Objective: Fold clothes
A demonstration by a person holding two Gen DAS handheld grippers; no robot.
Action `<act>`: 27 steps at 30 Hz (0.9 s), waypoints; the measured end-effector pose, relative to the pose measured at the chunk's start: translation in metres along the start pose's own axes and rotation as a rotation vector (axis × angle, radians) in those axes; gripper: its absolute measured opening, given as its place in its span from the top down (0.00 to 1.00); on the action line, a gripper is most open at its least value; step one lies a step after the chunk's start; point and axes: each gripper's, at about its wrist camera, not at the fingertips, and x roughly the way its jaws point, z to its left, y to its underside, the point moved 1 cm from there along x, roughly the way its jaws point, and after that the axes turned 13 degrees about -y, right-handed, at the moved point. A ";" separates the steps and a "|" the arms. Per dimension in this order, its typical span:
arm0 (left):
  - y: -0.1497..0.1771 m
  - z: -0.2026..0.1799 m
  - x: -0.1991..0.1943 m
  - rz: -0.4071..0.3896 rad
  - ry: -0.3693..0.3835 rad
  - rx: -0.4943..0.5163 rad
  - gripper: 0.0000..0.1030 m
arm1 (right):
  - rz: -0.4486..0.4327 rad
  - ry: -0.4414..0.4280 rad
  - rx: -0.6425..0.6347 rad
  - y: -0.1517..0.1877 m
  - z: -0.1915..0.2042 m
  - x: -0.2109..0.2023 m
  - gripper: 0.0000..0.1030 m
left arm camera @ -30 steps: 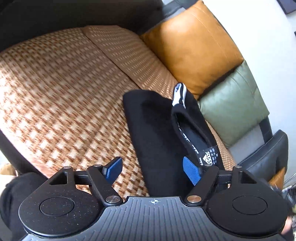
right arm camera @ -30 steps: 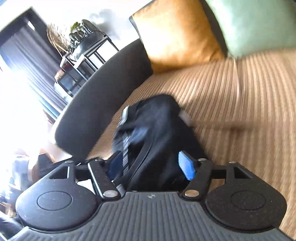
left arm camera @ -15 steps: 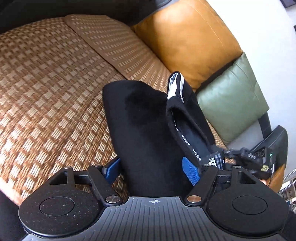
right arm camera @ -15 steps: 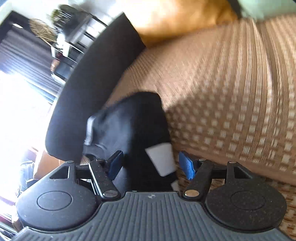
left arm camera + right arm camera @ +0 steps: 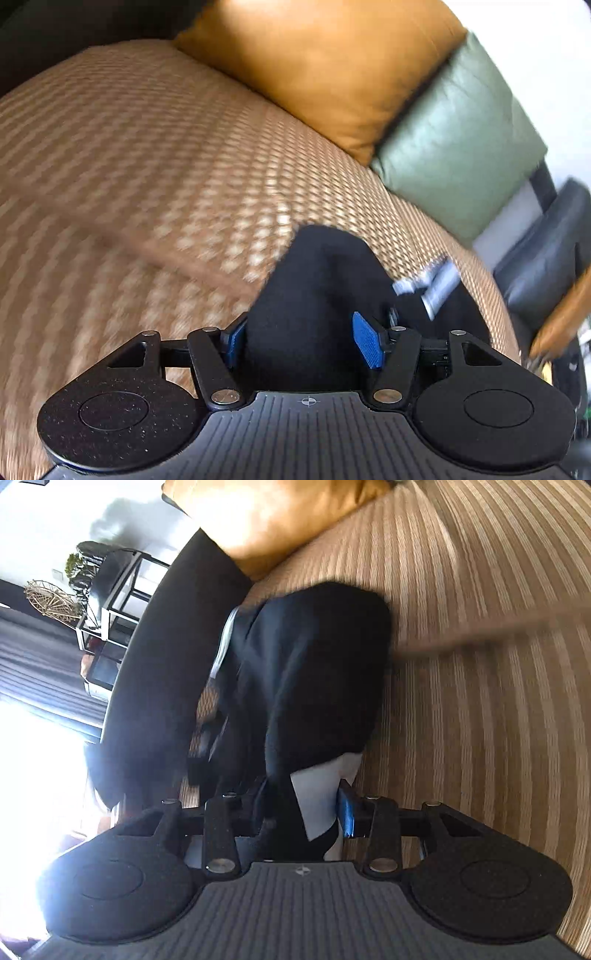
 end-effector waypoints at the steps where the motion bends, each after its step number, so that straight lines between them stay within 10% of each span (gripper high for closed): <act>1: -0.009 -0.006 0.007 0.026 0.003 0.019 0.31 | -0.012 -0.001 0.020 0.013 0.002 -0.002 0.57; 7: 0.014 0.019 -0.084 -0.126 -0.054 -0.014 0.28 | 0.048 -0.010 0.029 0.030 0.007 -0.001 0.45; 12: 0.034 0.041 -0.160 -0.255 -0.101 -0.043 0.18 | 0.128 0.040 -0.229 0.012 0.042 -0.032 0.44; 16: 0.101 0.044 -0.186 -0.284 -0.217 -0.046 0.18 | 0.061 0.045 -0.423 -0.021 0.074 -0.057 0.42; 22: 0.166 0.042 -0.173 -0.218 -0.176 -0.284 0.18 | 0.130 0.177 -0.657 -0.080 0.083 -0.028 0.27; 27: 0.177 0.041 -0.156 -0.178 -0.142 -0.306 0.18 | 0.225 0.216 -0.630 -0.106 0.056 0.008 0.80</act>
